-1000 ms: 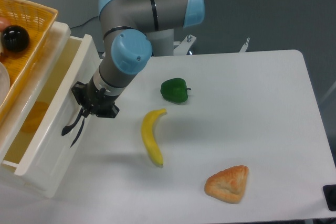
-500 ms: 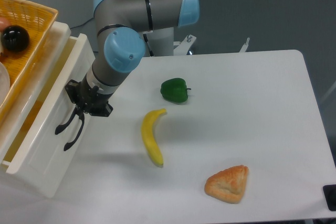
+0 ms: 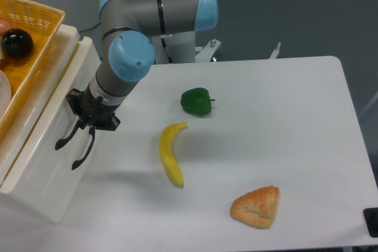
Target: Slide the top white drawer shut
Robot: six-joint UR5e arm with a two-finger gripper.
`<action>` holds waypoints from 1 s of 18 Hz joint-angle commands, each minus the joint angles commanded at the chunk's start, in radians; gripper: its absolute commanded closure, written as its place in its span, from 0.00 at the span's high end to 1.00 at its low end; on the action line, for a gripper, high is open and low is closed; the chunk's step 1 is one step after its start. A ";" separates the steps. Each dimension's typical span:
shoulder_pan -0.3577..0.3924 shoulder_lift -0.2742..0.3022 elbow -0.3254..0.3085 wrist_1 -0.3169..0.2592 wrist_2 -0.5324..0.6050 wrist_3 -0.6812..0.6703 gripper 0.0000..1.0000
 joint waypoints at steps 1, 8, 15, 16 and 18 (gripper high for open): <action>-0.008 0.000 0.003 0.002 -0.002 0.000 0.07; -0.009 -0.002 0.006 0.003 -0.005 0.000 0.07; 0.005 -0.014 0.014 0.086 0.008 0.009 0.66; 0.020 -0.014 0.015 0.089 0.015 0.011 0.73; 0.049 -0.009 0.018 0.094 0.046 0.024 0.82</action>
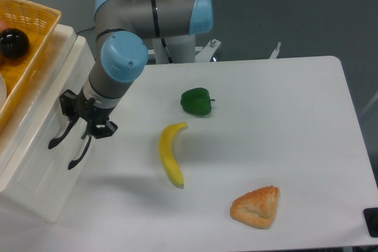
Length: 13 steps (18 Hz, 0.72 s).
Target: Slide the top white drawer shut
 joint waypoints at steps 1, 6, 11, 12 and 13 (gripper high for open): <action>0.012 0.000 0.005 0.000 0.017 0.008 0.89; 0.080 0.006 0.005 0.000 0.150 0.031 1.00; 0.159 0.009 0.000 -0.003 0.341 0.122 1.00; 0.196 0.012 0.000 -0.003 0.342 0.170 1.00; 0.228 0.015 0.002 -0.005 0.344 0.219 1.00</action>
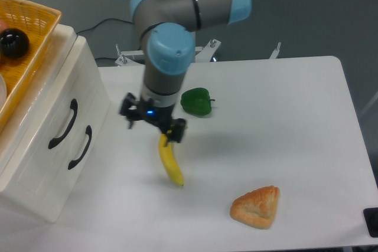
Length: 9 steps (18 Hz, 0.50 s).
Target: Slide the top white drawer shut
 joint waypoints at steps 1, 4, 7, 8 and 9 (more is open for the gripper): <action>0.034 0.009 0.002 -0.002 0.002 0.051 1.00; 0.137 0.017 0.003 -0.011 0.011 0.248 1.00; 0.209 0.018 0.000 -0.040 0.063 0.417 1.00; 0.227 0.018 0.000 -0.051 0.090 0.469 1.00; 0.238 0.018 0.000 -0.055 0.115 0.528 1.00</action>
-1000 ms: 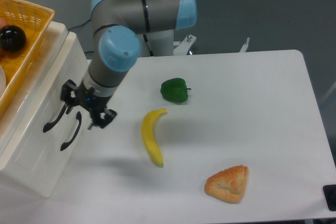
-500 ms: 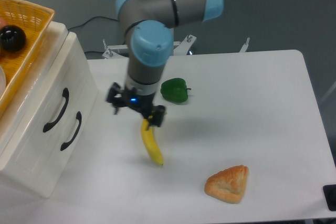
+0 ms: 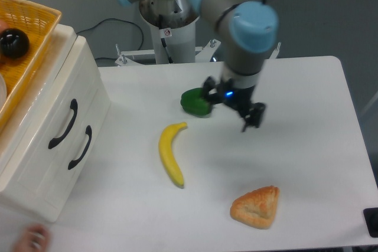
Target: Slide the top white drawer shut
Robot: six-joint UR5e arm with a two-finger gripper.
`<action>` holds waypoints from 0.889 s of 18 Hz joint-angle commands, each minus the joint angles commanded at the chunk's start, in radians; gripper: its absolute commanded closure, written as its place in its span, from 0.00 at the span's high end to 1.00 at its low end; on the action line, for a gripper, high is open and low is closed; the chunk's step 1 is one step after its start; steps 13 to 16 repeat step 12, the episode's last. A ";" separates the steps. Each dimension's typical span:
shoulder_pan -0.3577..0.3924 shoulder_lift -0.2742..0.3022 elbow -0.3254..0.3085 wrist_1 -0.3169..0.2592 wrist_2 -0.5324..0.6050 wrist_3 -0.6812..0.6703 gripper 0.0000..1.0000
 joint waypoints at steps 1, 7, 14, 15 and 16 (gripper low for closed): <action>0.009 0.000 -0.002 -0.005 0.020 0.063 1.00; 0.034 0.005 -0.002 -0.034 0.026 0.156 1.00; 0.032 -0.023 -0.002 -0.009 0.029 0.165 1.00; 0.032 -0.023 -0.002 -0.009 0.029 0.165 1.00; 0.032 -0.023 -0.002 -0.009 0.029 0.165 1.00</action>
